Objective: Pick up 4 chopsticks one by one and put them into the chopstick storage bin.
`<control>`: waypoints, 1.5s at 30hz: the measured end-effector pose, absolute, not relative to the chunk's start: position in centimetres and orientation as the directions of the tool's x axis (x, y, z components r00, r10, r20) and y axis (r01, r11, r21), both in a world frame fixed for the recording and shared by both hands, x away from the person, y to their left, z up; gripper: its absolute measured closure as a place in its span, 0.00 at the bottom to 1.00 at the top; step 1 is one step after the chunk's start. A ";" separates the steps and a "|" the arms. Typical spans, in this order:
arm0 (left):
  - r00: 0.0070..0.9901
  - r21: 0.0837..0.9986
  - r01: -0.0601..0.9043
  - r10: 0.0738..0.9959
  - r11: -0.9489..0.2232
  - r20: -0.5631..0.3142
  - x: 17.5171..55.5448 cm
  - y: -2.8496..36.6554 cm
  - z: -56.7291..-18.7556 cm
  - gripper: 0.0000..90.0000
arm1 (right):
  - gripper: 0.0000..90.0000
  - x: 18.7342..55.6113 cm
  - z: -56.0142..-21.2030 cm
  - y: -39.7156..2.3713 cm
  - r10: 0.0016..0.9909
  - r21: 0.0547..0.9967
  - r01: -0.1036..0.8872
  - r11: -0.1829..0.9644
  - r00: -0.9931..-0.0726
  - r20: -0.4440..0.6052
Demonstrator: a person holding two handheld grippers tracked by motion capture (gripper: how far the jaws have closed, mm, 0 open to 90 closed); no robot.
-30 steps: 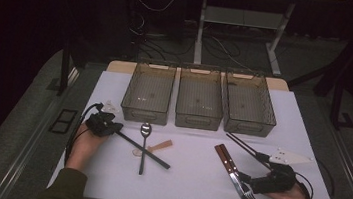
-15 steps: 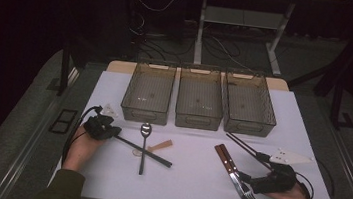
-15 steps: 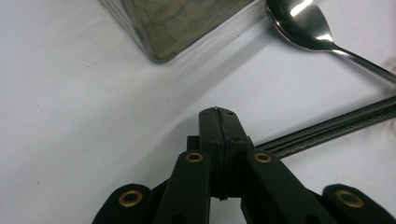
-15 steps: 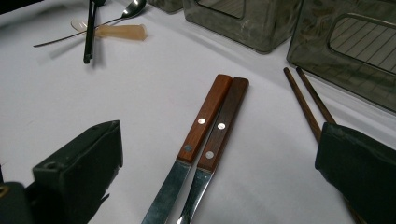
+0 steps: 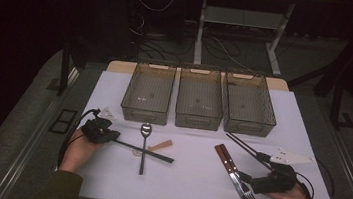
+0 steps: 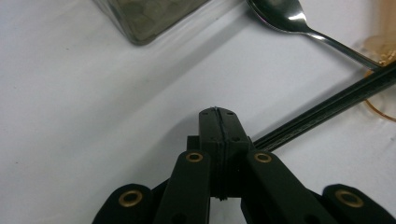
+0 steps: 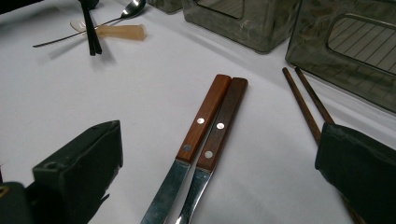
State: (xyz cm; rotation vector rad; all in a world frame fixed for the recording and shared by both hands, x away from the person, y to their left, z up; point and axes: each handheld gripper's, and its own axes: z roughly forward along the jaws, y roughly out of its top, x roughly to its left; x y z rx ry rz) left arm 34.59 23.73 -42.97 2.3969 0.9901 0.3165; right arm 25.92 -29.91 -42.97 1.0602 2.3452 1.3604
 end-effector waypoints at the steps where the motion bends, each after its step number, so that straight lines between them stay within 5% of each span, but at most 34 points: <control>1: 0.707 0.549 0.586 0.708 -0.596 0.015 34.5 23.7 -43.0 0.99 | 0.01 25.9 -43.0 -29.9 0.686 0.826 0.473 0.307 -0.712 0.153; 45: 0.736 0.553 0.574 0.676 -0.604 -0.026 31.9 24.1 -43.0 0.99 | 0.01 25.9 -43.0 -29.9 0.687 0.825 0.473 0.311 -0.711 0.149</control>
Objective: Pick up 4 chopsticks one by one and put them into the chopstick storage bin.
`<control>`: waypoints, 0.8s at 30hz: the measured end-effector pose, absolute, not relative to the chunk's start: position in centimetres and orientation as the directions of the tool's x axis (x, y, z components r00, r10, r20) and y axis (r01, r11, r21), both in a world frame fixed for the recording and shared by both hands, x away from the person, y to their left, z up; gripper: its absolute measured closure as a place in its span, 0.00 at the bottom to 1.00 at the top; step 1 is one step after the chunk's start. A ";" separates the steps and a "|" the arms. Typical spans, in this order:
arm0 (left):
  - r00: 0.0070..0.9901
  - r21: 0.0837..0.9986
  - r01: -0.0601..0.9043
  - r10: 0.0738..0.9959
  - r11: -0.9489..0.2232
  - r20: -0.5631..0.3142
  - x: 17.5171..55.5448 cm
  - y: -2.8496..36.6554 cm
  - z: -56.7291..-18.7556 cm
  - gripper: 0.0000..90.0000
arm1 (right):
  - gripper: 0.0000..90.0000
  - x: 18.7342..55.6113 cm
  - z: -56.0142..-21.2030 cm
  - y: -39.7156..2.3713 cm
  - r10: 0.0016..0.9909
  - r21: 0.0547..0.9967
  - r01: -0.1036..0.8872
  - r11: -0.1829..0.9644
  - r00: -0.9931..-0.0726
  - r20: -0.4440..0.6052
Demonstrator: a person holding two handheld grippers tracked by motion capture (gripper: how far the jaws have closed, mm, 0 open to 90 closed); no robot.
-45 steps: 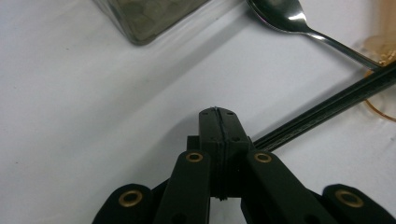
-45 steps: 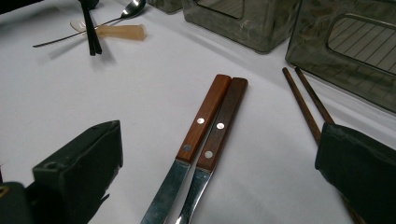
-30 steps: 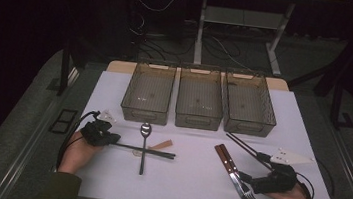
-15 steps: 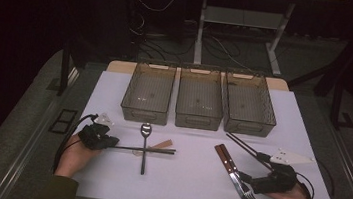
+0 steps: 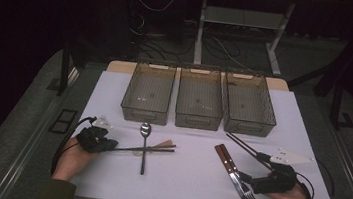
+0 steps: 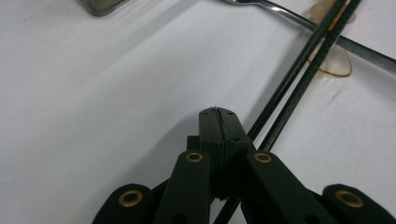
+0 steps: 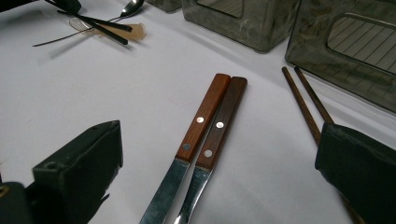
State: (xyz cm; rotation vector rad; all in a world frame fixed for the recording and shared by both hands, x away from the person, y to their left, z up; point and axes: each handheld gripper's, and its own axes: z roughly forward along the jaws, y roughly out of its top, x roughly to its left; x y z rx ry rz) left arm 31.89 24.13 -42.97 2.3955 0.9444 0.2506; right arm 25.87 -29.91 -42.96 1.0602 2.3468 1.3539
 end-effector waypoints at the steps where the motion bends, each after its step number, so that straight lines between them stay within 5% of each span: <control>1: 0.733 0.553 0.578 0.679 -0.600 -0.030 31.8 24.1 -43.0 0.99 | 0.01 25.9 -43.0 -29.9 0.687 0.824 0.474 0.310 -0.711 0.150; 24: 0.741 0.549 0.578 0.670 -0.604 -0.044 30.6 24.1 -42.9 0.99 | 0.01 25.9 -43.0 -29.9 0.687 0.824 0.473 0.311 -0.711 0.149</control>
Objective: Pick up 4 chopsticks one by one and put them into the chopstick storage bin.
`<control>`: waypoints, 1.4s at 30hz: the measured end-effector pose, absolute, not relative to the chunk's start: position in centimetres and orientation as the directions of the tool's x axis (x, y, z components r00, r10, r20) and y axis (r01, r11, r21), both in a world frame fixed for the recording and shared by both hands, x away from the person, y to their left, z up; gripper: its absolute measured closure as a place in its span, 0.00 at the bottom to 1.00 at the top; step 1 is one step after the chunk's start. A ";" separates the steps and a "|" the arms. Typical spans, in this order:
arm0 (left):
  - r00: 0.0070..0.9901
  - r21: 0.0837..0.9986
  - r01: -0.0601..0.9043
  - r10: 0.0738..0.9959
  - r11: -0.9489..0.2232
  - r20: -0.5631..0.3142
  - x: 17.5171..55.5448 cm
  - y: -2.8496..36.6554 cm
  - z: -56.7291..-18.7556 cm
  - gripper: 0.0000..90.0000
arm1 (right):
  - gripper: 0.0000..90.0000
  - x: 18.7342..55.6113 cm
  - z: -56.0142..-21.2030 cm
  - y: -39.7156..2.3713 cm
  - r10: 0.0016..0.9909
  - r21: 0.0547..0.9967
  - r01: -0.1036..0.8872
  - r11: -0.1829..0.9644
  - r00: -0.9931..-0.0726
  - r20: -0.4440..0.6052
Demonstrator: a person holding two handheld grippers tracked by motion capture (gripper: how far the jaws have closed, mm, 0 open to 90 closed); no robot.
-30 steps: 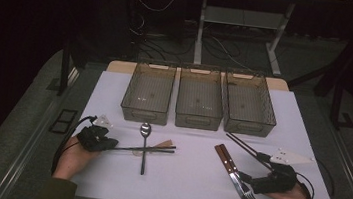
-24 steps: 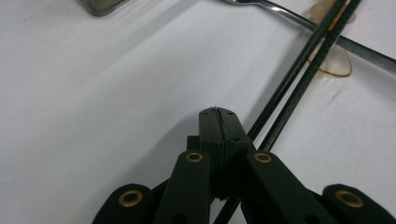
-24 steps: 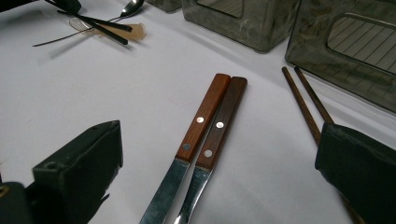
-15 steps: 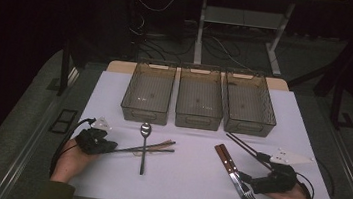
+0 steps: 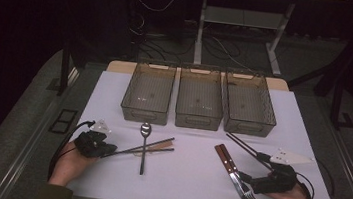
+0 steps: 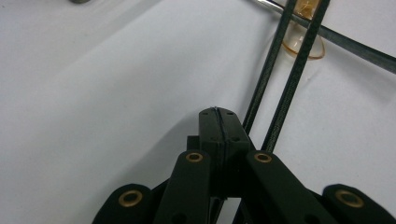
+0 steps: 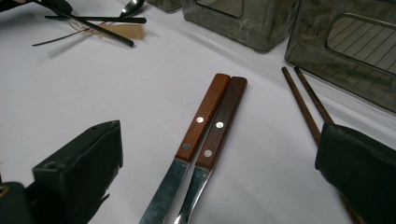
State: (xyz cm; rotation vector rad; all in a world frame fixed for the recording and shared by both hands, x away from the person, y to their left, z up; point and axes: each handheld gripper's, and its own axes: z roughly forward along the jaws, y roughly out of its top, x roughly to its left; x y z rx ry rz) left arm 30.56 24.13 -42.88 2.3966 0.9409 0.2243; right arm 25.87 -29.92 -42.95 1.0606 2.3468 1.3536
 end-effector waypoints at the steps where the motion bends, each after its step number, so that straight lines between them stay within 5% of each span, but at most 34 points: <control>1: 0.742 0.549 0.577 0.669 -0.604 -0.044 30.5 24.1 -42.9 0.99 | 0.01 25.9 -42.9 -29.9 0.687 0.824 0.473 0.311 -0.711 0.149; 27: 0.727 0.613 0.552 0.686 -0.566 -0.022 29.8 24.5 -42.0 0.99 | 0.01 25.9 -43.0 -29.9 0.687 0.824 0.471 0.314 -0.712 0.145; 42: 0.792 0.701 0.485 0.602 -0.523 -0.098 30.4 21.5 -41.0 0.79 | 0.01 25.9 -43.0 -29.8 0.686 0.822 0.474 0.316 -0.713 0.148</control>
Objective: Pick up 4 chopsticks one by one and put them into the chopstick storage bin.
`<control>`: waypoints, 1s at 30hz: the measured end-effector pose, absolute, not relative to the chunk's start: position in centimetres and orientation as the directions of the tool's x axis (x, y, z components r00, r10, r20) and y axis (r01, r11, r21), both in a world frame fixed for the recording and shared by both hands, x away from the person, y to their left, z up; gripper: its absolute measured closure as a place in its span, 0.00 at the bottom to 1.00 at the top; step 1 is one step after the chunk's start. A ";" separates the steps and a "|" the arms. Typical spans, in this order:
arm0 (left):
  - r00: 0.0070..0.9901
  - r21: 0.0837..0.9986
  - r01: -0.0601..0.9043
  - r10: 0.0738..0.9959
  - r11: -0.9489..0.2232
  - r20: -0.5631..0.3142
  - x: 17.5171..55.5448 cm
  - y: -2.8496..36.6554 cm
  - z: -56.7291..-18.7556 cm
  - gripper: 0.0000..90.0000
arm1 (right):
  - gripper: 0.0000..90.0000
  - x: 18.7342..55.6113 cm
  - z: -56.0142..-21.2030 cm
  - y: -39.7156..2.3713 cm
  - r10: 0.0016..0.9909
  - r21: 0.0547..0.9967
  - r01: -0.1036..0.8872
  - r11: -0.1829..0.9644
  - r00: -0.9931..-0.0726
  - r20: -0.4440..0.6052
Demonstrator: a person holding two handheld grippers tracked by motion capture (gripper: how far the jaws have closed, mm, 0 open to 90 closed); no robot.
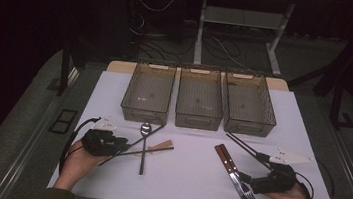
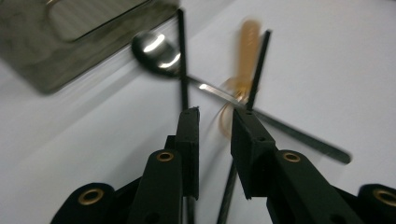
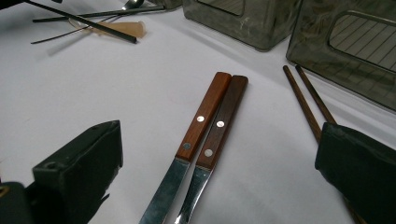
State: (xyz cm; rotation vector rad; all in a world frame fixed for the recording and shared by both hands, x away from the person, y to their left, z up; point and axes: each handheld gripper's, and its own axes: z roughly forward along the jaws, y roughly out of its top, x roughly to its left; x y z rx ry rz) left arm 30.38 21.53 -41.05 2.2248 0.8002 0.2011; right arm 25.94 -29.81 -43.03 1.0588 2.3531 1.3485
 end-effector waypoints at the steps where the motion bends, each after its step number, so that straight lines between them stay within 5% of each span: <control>1: 0.800 0.705 0.478 0.591 -0.524 -0.104 30.4 21.3 -41.0 0.79 | 0.01 25.9 -43.0 -29.8 0.686 0.822 0.475 0.316 -0.713 0.148; 30: 0.869 0.659 0.426 0.484 -0.620 -0.107 31.8 17.9 -42.8 0.87 | 0.01 26.0 -43.1 -29.8 0.686 0.819 0.480 0.316 -0.711 0.152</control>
